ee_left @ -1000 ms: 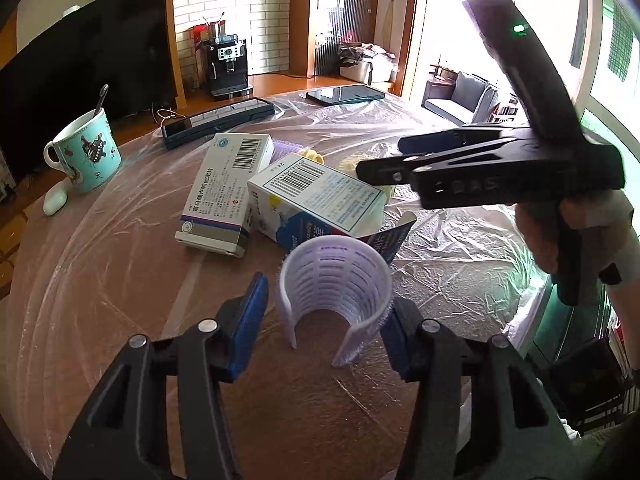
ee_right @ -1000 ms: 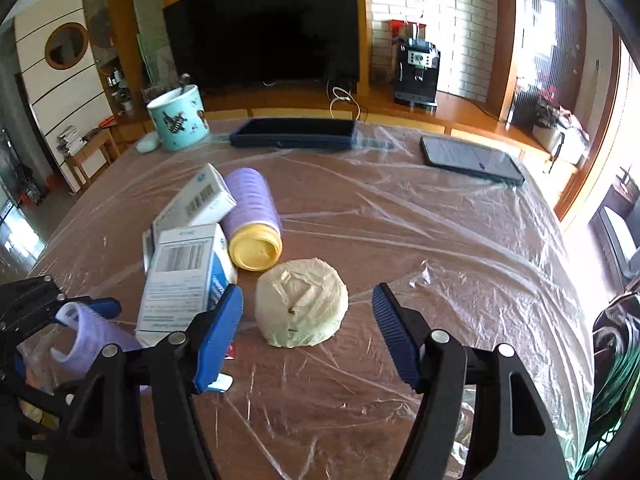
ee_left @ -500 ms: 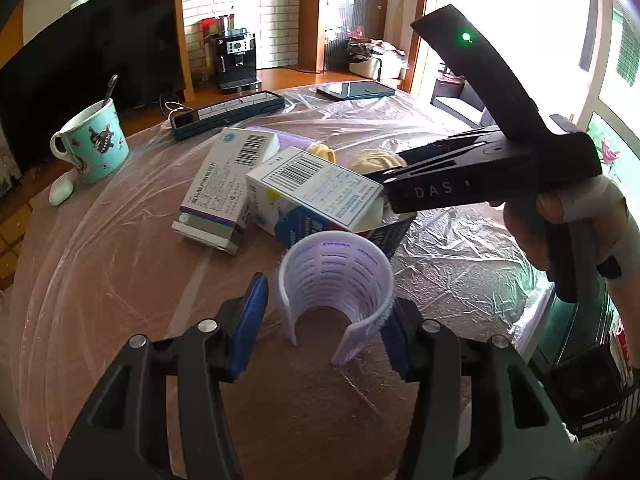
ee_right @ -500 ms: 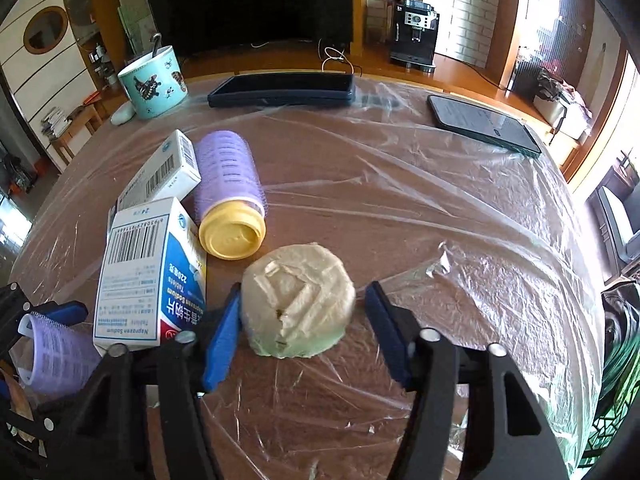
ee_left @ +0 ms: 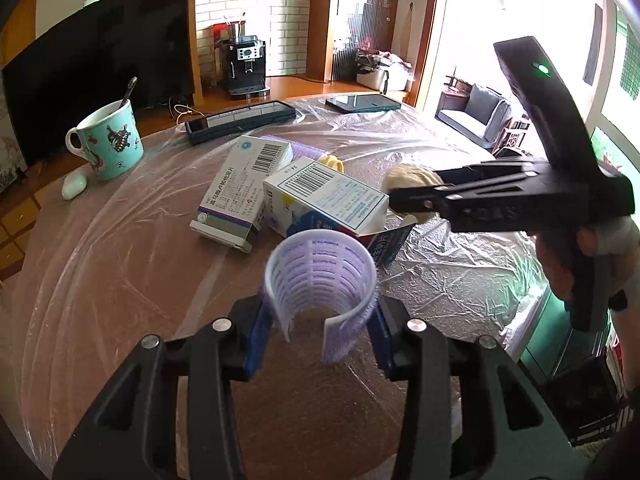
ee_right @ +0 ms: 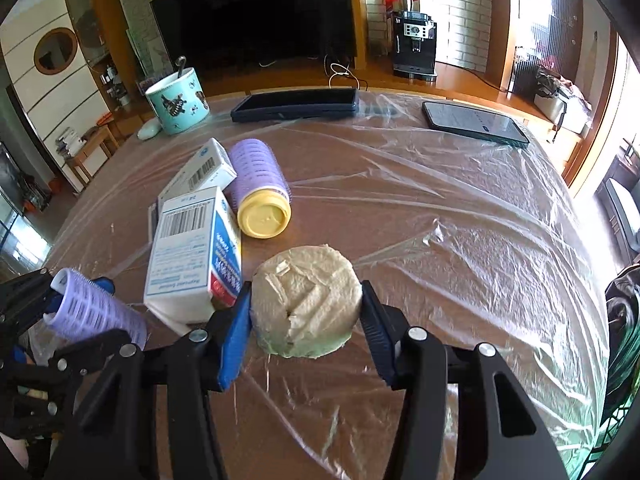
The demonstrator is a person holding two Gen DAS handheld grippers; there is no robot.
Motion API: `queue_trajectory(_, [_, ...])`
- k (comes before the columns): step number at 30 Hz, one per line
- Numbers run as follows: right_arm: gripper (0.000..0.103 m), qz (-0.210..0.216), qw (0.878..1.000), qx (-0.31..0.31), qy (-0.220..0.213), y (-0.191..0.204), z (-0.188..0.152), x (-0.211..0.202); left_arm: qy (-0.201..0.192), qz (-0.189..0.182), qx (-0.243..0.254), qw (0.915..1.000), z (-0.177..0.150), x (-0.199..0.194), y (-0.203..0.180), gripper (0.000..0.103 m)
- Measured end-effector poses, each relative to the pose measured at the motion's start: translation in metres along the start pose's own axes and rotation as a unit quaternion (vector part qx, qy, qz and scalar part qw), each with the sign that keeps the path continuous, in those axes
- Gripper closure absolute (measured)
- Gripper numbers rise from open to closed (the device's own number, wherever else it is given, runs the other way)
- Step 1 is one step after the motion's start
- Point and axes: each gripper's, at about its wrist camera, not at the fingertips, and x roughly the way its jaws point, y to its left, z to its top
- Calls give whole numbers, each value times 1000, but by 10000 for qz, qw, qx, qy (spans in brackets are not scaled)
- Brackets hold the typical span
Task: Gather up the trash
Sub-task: 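Carry the held roller and beige ball off the table over the trash bin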
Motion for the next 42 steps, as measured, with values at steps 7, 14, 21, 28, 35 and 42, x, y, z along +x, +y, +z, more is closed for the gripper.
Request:
queue_trajectory(7, [52, 150, 9998, 109, -109, 2, -16, -14, -1, 17, -151, 9999, -5, -6, 3, 59])
queue_trajectory(14, [52, 276, 9994, 108, -158, 8, -28, -24, 25, 48, -283, 9996, -10, -10, 5, 59])
queue_trajectory(21, [52, 396, 9991, 26, -158, 19, -38, -33, 40, 102, -369, 9993, -17, -17, 7, 59])
queue_trajectory(28, [52, 460, 9986, -153, -192, 34, -51, -48, 33, 129, -392, 9991, -27, -29, 5, 59])
queue_trajectory(35, [52, 506, 9982, -252, -209, 44, -62, -59, 34, 133, -394, 9991, -31, -33, 3, 59])
queue_trajectory(42, [52, 558, 9977, -300, -235, 49, -67, -65, -3, 120, -402, 9991, -40, -45, 2, 59])
